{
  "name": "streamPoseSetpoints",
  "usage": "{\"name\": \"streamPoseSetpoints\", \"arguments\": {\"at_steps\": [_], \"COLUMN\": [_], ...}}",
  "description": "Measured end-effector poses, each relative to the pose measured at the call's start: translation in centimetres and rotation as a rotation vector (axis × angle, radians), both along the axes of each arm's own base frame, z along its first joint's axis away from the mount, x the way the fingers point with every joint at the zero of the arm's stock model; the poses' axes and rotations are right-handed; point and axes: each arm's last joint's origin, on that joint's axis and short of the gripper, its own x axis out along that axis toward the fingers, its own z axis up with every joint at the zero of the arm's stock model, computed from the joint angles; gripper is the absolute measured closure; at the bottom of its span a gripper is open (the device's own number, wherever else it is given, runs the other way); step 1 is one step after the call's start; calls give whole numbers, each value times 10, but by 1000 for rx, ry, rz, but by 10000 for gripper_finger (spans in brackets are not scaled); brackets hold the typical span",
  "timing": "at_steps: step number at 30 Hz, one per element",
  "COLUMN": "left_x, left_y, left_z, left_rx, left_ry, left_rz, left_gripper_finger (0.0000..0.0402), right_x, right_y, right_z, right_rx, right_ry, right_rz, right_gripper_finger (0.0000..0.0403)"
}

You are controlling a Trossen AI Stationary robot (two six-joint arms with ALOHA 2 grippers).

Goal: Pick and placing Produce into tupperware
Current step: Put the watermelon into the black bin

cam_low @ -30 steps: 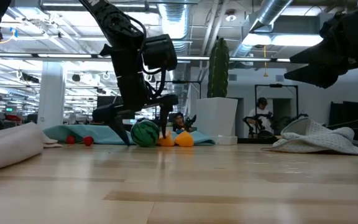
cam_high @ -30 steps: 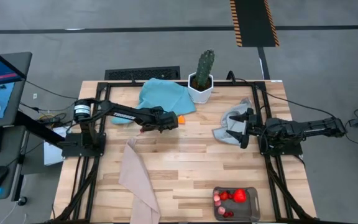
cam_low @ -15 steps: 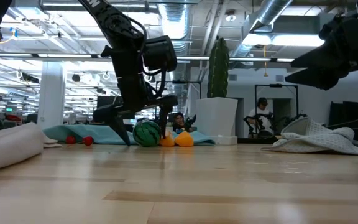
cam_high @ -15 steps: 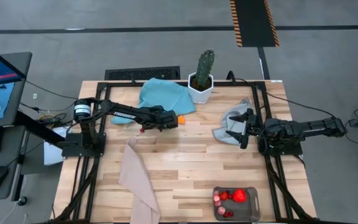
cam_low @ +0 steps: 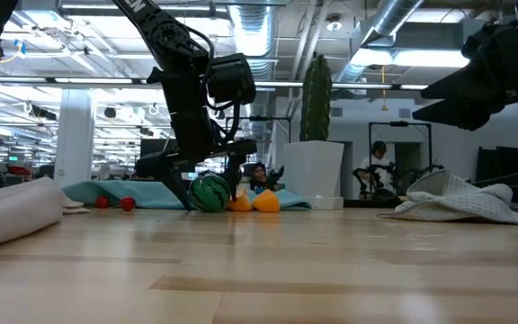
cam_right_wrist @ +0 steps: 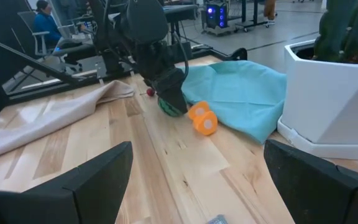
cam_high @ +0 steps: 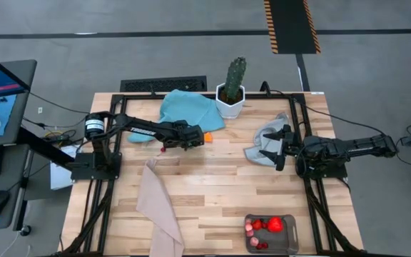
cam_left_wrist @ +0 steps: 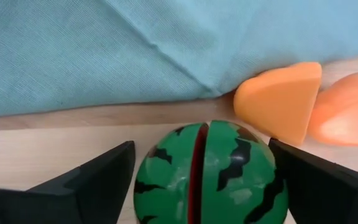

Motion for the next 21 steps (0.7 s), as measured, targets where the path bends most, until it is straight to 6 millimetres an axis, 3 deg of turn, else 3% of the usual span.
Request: {"name": "streamPoseSetpoints", "arguments": {"at_steps": [11,21], "left_x": [1,2], "left_y": [-5,-7], "left_z": [0,0], "left_rx": [-5,-4], "left_ry": [1,-1], "left_rz": [-22,-30], "left_gripper_finger": [104,106], "right_x": [0,0], "right_y": [0,0], "right_z": [0,0], "right_rx": [0,0], "right_ry": [0,1], "right_rz": [0,0], "right_gripper_finger": [17,17]}}
